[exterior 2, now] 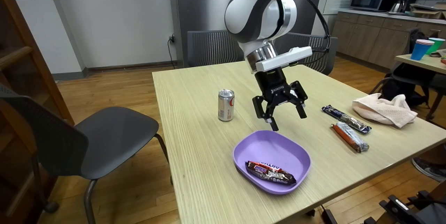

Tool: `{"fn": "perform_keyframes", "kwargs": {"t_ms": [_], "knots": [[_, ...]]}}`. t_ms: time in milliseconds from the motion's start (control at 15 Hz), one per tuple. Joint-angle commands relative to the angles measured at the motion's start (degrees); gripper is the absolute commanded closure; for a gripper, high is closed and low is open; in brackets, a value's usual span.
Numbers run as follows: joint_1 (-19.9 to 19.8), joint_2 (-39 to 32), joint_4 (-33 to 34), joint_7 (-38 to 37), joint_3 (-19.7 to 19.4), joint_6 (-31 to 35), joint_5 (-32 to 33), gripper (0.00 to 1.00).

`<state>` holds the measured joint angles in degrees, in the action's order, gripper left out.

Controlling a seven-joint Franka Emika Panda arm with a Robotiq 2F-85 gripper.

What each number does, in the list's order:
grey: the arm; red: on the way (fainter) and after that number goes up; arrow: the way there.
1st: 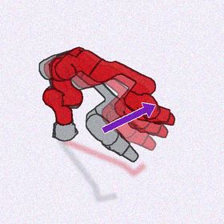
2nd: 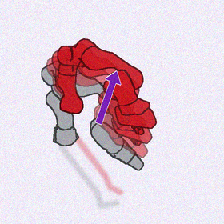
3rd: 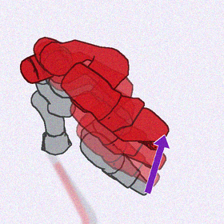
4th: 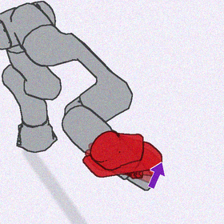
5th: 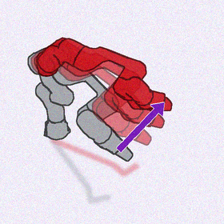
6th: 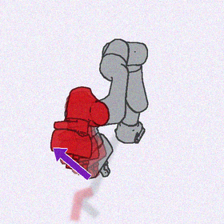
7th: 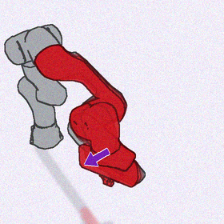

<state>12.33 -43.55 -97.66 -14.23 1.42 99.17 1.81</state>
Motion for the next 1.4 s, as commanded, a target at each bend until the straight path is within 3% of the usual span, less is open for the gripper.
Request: {"fn": "perform_keyframes", "kwargs": {"t_ms": [0,667,1333], "knots": [[-1.4,4.2,-4.4,-1.5,-0.9,2.8,-0.3,0.0],[-7.3,7.3,-8.8,0.5,-4.5,8.1,0.1,0.0],[-10.9,5.7,-7.1,2.3,-6.7,8.3,1.6,0.0]]}}
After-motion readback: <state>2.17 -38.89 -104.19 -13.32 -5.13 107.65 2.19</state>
